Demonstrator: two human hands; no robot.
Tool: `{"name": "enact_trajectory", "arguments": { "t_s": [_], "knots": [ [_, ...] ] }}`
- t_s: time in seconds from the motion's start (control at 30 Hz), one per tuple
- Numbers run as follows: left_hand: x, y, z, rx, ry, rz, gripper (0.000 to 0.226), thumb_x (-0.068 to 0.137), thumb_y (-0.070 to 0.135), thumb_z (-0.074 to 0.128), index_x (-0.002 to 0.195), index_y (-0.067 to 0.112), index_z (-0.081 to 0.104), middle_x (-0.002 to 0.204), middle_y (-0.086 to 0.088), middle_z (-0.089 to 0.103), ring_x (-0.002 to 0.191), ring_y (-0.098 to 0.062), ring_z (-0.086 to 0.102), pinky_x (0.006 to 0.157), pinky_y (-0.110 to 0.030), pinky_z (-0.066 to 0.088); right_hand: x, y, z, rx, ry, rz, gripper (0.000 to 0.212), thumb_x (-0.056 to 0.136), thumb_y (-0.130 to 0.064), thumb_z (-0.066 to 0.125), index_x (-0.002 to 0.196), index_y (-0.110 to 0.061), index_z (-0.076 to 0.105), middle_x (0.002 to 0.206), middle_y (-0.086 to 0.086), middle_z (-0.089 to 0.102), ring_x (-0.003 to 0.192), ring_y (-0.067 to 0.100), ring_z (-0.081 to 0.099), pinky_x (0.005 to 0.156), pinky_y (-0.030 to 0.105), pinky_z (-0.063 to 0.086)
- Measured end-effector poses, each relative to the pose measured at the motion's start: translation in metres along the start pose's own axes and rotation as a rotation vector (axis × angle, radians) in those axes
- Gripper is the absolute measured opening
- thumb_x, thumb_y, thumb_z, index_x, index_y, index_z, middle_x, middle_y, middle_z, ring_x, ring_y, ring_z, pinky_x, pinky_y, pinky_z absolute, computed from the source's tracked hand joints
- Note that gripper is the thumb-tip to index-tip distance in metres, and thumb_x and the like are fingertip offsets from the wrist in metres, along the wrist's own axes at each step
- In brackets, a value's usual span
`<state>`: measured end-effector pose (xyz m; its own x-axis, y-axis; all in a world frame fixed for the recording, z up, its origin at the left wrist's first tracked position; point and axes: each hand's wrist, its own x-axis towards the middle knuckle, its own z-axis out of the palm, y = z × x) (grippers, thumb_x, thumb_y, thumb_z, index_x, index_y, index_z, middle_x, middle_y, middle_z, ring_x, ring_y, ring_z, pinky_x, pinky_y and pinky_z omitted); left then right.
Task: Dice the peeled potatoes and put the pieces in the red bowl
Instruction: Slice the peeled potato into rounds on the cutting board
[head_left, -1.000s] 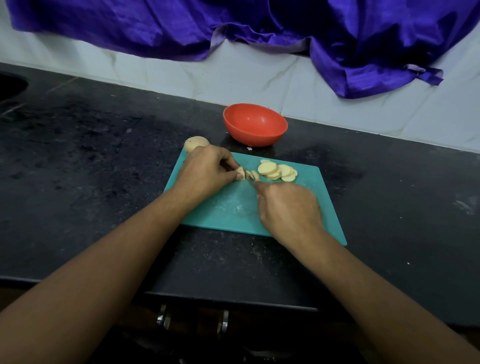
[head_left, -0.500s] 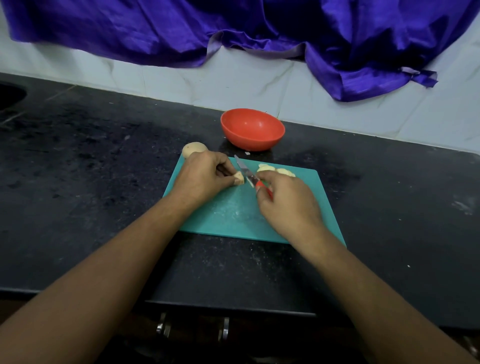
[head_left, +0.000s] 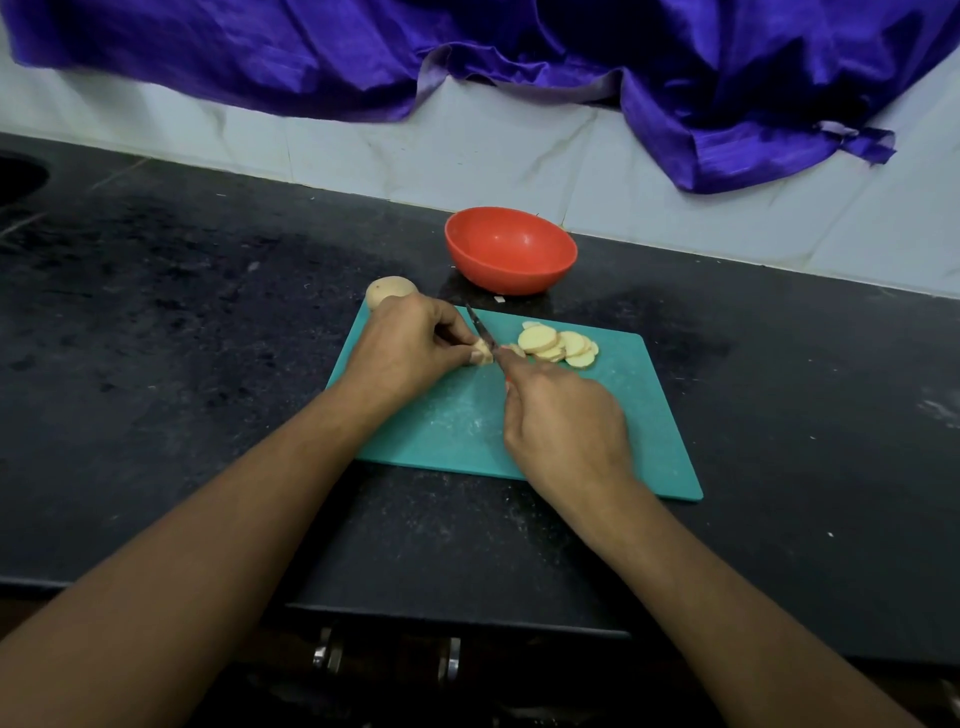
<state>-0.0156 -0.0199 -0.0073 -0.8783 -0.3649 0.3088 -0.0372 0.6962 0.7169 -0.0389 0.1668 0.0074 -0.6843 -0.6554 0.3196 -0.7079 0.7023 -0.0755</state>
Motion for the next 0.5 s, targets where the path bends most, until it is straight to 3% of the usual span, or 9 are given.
{"name": "enact_trajectory", "arguments": {
  "t_s": [0.1,0.2,0.37,0.5],
  "knots": [
    [0.000,0.001,0.000,0.009,0.002,0.000,0.012,0.076,0.026,0.090,0.080,0.028,0.079,0.077,0.019,0.074,0.076,0.006,0.068,0.082,-0.028,0.060,0.000,-0.005,-0.003,-0.135,-0.049,-0.027,0.053,0.105,-0.021,0.041,0.158,-0.025,0.034,0.114,0.000,0.067,0.084,0.026,0.067,0.058,0.034,0.037],
    [0.001,0.001,0.000,0.026,0.000,0.005,0.011,0.078,0.024,0.089,0.082,0.027,0.080,0.079,0.019,0.073,0.078,0.005,0.068,0.084,-0.028,0.059,0.005,-0.009,-0.006,-0.200,-0.092,-0.039,0.055,0.102,-0.016,0.042,0.157,-0.021,0.035,0.110,0.002,0.066,0.087,0.027,0.066,0.060,0.036,0.036],
    [-0.001,0.003,0.000,0.028,0.011,0.001,0.011,0.079,0.021,0.089,0.083,0.026,0.080,0.079,0.019,0.073,0.077,0.005,0.068,0.082,-0.025,0.058,0.020,-0.012,-0.010,-0.189,-0.151,-0.024,0.042,0.100,-0.016,0.046,0.142,-0.020,0.053,0.109,0.003,0.068,0.098,0.027,0.067,0.065,0.035,0.036],
    [-0.002,0.004,0.000,0.037,0.023,-0.007,0.013,0.077,0.023,0.090,0.081,0.029,0.079,0.077,0.021,0.071,0.076,0.007,0.067,0.080,-0.021,0.057,0.011,-0.007,-0.012,-0.180,-0.167,-0.038,0.051,0.101,-0.016,0.045,0.151,-0.023,0.044,0.107,0.003,0.067,0.095,0.028,0.065,0.064,0.036,0.036]
  ]
}}
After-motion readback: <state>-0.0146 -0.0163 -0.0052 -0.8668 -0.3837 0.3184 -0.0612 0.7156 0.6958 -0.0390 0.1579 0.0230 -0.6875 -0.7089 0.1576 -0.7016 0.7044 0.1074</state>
